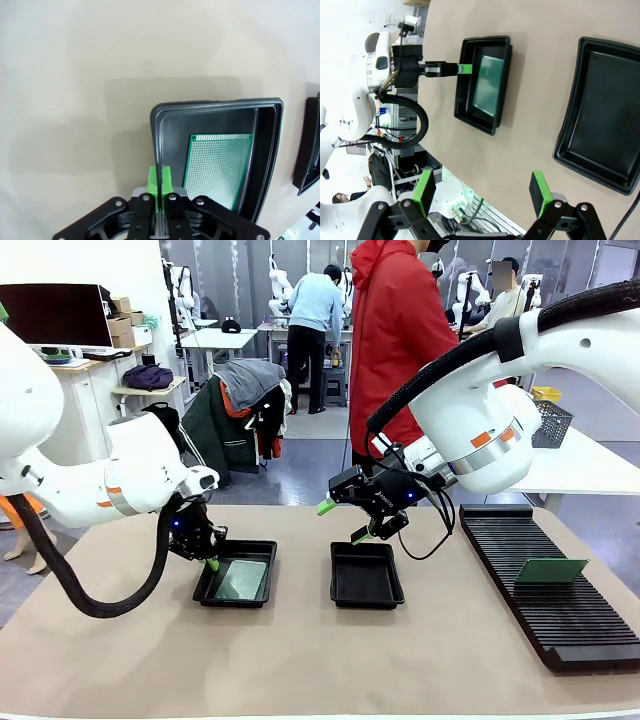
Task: Inspect and transfer BCBs to ESD trays.
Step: Pick up the ESD tray and place it on the left side of the table.
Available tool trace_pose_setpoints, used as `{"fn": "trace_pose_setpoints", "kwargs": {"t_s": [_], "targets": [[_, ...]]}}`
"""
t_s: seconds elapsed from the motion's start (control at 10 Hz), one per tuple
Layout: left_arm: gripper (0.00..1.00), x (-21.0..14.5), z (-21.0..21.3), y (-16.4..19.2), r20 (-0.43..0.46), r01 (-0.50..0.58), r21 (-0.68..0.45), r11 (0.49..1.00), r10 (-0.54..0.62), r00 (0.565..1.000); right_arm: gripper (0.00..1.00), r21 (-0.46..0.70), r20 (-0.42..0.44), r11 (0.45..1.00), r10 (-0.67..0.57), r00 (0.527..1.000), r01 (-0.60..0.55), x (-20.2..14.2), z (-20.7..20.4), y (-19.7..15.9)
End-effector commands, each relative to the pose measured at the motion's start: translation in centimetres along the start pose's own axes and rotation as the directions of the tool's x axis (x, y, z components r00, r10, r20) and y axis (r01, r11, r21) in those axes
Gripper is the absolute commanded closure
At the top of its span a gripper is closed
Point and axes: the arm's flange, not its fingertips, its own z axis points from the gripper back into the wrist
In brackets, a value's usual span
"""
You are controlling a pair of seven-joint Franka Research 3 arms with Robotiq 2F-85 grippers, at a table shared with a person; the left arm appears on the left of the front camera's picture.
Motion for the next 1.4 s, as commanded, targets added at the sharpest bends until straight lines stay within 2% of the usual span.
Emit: {"fn": "trace_pose_setpoints", "kwargs": {"t_s": [0.0, 0.3, 0.7, 1.1, 1.3], "targets": [[0.97, -1.8, 2.1, 2.2, 0.014, 0.014, -0.029, 1.000, -0.013, 1.000, 0.00, -0.016, -0.002, 1.000, -0.011, 1.000, 0.011, 0.1, 0.1, 0.3], [0.97, -2.2, 5.6, 6.3, 0.037, 0.027, -0.032, 0.999, -0.026, 0.999, 0.00, -0.016, -0.002, 1.000, -0.011, 1.000, 0.011, 0.1, 0.1, 0.3], [0.97, -2.2, 9.0, 14.2, 0.043, 0.032, -0.016, 0.999, -0.031, 0.999, 0.00, -0.016, -0.002, 1.000, -0.011, 1.000, 0.011, 0.1, 0.1, 0.3], [0.97, -3.5, 9.2, 19.9, 0.068, -0.002, -0.019, 1.000, 0.003, 0.998, 0.00, -0.016, -0.002, 1.000, -0.011, 1.000, 0.011, 0.1, 0.1, 0.3], [0.97, -4.0, 8.7, 21.3, 0.107, -0.036, -0.006, 0.999, 0.037, 0.994, 0.00, -0.016, -0.002, 1.000, -0.011, 1.000, 0.011, 0.1, 0.1, 0.3]]}}
